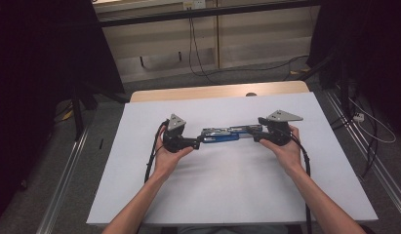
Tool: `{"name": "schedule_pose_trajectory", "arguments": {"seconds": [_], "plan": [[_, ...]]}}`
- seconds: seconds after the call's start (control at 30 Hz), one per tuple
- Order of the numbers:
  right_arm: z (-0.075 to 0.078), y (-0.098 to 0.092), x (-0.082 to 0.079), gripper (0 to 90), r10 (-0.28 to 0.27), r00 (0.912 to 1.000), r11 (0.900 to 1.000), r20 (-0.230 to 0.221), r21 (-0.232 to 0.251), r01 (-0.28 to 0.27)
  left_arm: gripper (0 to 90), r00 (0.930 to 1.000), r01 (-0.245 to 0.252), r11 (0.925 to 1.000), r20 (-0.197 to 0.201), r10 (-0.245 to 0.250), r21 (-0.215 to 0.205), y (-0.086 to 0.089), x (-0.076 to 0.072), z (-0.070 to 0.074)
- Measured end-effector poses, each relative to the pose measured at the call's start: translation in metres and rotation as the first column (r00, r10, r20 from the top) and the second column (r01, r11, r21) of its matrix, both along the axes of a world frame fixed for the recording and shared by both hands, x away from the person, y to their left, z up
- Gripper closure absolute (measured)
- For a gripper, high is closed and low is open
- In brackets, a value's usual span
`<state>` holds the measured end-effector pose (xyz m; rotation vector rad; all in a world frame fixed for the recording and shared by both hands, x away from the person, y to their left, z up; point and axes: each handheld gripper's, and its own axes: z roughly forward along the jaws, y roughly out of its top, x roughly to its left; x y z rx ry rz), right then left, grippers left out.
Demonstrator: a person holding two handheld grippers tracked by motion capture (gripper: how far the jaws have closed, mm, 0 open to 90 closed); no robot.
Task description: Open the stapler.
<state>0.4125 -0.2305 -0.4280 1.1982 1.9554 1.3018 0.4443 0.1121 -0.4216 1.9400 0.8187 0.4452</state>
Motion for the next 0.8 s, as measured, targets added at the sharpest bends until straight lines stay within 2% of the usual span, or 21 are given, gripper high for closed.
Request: {"name": "schedule_pose_trajectory", "arguments": {"seconds": [0.07,0.17,0.27,0.33,0.4,0.5,0.57,0.67,0.8], "plan": [[0.000,-0.004,-0.002,30.0,0.002,1.0000,1.000,0.001,0.008,-0.002,4.8,0.9997,0.005,1.0000,0.023,-0.005,-0.002,0.003,-0.004,0.001],[-0.001,-0.010,-0.004,20.9,-0.015,0.9999,1.000,-0.003,0.020,0.015,4.6,0.9999,-0.005,0.9996,0.012,0.005,-0.029,0.008,-0.008,0.002],[0.001,-0.015,-0.006,17.9,-0.019,0.9997,1.000,0.011,0.022,0.019,4.6,0.9999,-0.005,0.9988,0.009,0.006,-0.048,0.013,-0.013,0.004],[0.003,-0.017,-0.007,12.9,-0.020,0.9996,0.999,0.020,0.030,0.020,4.6,0.9997,-0.006,0.9986,0.021,0.008,-0.053,0.017,-0.016,0.004],[0.003,-0.018,-0.008,11.2,-0.021,0.9996,0.999,0.020,0.031,0.021,4.6,0.9994,-0.013,0.9988,0.031,0.014,-0.047,0.020,-0.019,0.005],[0.003,-0.019,-0.011,8.7,-0.023,0.9996,0.999,0.014,0.028,0.022,4.7,0.9992,-0.031,0.9977,0.026,0.032,-0.061,0.025,-0.025,0.005],[0.002,-0.019,-0.013,8.2,-0.021,0.9997,1.000,0.011,0.017,0.021,4.9,0.9993,-0.028,0.9977,0.023,0.029,-0.062,0.028,-0.030,0.006],[0.002,-0.019,-0.016,7.9,-0.018,0.9997,1.000,0.014,0.015,0.018,4.9,0.9987,-0.027,0.9984,0.041,0.029,-0.049,0.035,-0.037,0.007],[0.004,-0.021,-0.022,8.7,-0.024,0.9994,0.999,0.024,0.022,0.023,4.9,0.9983,-0.035,0.9975,0.044,0.038,-0.061,0.044,-0.045,0.008]]}}
